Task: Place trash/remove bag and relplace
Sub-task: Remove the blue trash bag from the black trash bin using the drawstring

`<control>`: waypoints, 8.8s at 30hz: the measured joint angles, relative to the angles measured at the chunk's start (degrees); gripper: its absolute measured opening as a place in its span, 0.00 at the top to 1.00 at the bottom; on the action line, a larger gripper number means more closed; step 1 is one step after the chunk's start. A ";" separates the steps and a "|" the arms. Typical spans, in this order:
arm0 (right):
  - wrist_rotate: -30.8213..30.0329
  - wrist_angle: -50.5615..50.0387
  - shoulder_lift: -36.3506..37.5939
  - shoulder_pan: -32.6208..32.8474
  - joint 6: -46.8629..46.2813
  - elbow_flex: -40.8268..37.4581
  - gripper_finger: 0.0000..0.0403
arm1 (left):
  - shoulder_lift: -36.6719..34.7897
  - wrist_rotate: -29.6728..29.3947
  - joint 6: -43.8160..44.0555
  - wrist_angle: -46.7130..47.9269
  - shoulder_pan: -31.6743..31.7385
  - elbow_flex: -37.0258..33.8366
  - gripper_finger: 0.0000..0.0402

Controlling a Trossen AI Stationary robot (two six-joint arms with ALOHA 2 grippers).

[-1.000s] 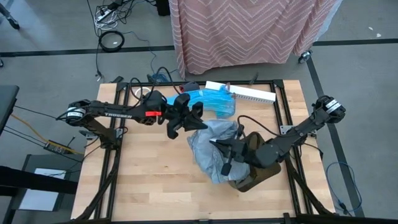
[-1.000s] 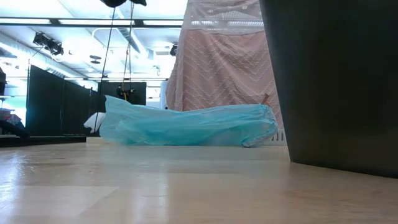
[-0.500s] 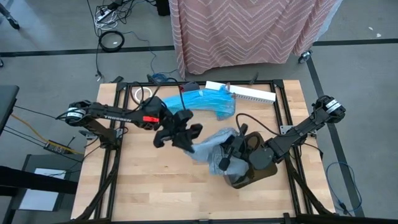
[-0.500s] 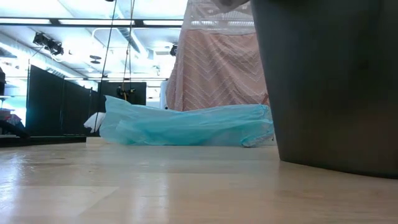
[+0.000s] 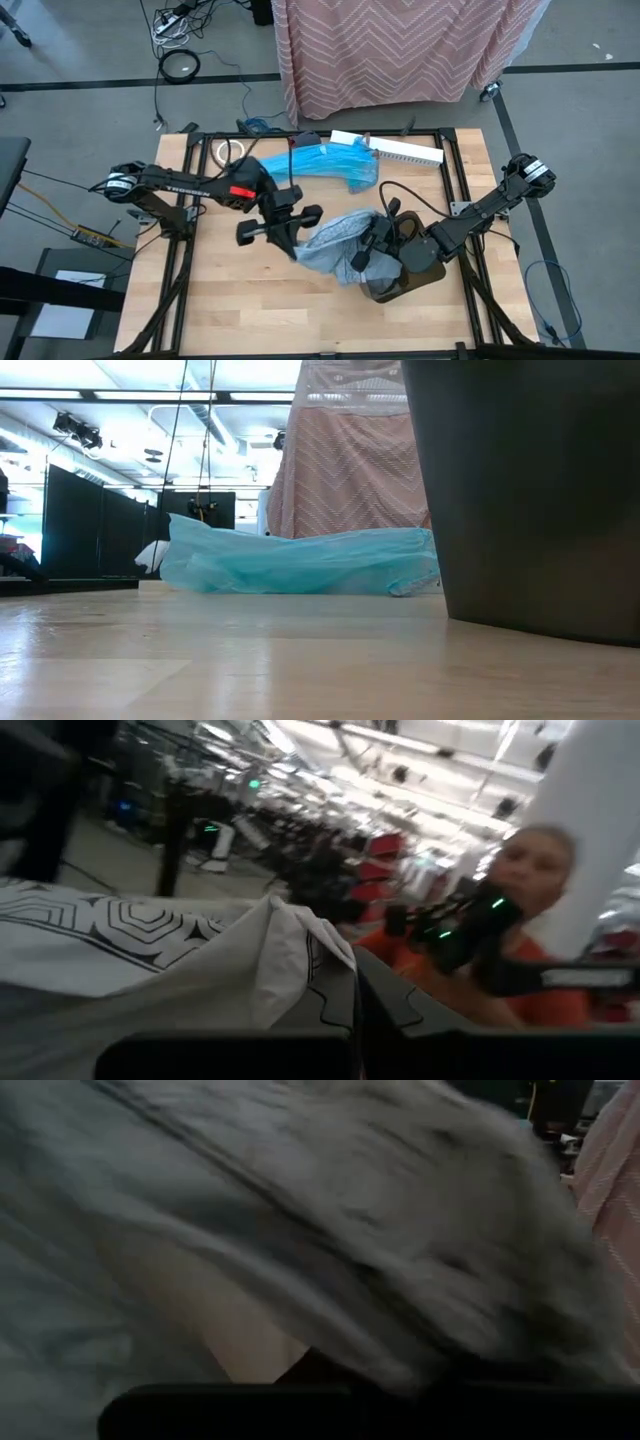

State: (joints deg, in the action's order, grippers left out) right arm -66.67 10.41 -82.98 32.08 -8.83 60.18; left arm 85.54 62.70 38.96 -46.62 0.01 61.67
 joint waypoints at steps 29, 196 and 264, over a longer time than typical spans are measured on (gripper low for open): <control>0.87 -8.89 0.00 1.53 -6.79 0.00 1.00 | 0.07 2.08 -29.61 32.29 14.41 -0.02 0.57; 18.54 15.84 0.00 4.42 33.07 10.21 1.00 | -8.66 -19.36 3.59 10.37 4.81 -6.01 0.99; 8.87 24.81 -5.42 7.36 43.64 8.33 1.00 | -8.59 -13.26 3.25 19.56 7.50 -6.80 0.99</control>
State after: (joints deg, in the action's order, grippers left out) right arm -57.81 35.23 -88.40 39.44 34.81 68.51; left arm 76.95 49.44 42.21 -27.06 7.51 54.87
